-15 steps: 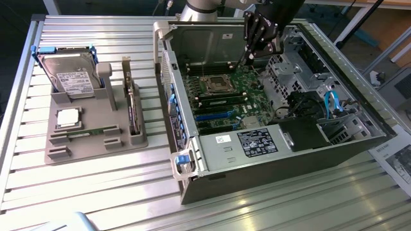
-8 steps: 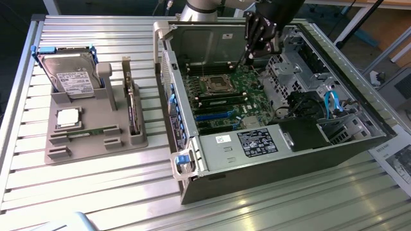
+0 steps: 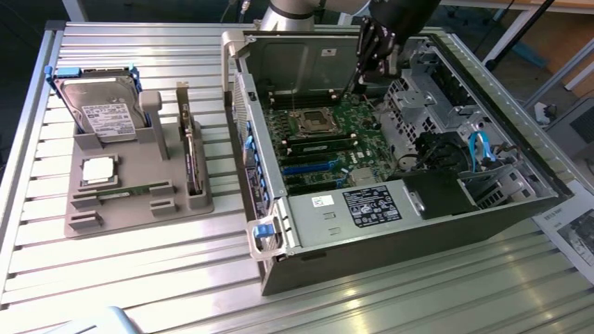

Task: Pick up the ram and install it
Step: 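Press down the ram until it locks into place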

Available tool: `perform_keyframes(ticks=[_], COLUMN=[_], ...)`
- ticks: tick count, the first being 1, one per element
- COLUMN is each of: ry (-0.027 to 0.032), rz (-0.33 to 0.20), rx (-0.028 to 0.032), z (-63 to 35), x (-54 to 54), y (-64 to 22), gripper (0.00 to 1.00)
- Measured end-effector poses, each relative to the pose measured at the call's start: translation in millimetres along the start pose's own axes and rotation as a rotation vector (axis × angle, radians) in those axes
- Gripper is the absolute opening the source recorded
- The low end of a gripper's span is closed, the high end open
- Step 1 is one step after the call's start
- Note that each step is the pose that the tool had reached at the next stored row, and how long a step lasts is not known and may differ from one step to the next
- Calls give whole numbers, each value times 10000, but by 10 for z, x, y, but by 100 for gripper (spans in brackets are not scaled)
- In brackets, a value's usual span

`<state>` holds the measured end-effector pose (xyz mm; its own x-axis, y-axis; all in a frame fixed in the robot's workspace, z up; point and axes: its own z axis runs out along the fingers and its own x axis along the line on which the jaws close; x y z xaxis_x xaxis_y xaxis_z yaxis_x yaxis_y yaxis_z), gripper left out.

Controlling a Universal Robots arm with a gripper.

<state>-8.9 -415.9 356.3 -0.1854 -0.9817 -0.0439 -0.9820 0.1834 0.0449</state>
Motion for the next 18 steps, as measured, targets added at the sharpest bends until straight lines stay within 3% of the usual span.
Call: perform_keyframes(ticks=[4, 18], ry=[-47, -165], rz=[1050, 3681], rx=[46, 162], z=[5, 18], x=[0, 1], y=[0, -1], gripper=[10, 10])
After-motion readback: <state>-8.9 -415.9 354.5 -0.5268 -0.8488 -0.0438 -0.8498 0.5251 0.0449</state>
